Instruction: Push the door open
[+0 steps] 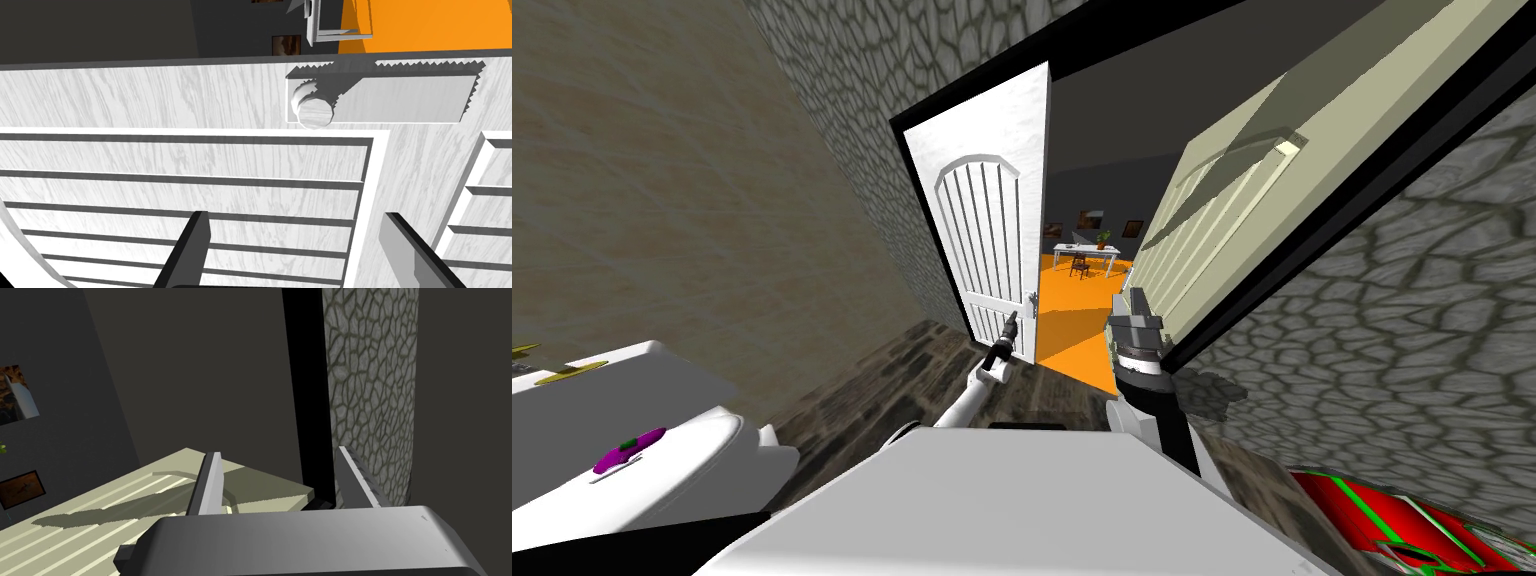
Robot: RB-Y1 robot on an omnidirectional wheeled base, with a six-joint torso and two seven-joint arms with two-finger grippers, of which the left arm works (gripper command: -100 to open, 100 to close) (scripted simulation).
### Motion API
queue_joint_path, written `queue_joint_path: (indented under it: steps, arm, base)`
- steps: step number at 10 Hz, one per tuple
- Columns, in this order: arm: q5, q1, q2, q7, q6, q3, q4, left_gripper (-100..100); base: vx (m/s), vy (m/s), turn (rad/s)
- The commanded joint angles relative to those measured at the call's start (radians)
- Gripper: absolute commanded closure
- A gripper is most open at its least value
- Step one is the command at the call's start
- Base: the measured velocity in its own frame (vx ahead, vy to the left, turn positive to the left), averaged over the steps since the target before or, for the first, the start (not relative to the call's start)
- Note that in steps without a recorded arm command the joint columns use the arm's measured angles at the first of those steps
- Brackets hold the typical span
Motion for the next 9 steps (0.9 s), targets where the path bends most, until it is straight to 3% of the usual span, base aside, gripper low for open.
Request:
queue_joint_path:
  steps: [1,8,9]
  arm:
    - [0.005,-0.019,-0.008,-0.003,-0.001,-0.004,0.031,-100]
    - [0.028,-0.095,-0.056,-0.013,-0.002,-0.034,0.172,-100]
    - [0.026,-0.092,-0.053,-0.011,-0.008,-0.031,0.169,-100]
  base:
    - [0.075,0.065,-0.048]
    - [0.109,0.069,-0.054]
    - [0.054,0.037,-0.015]
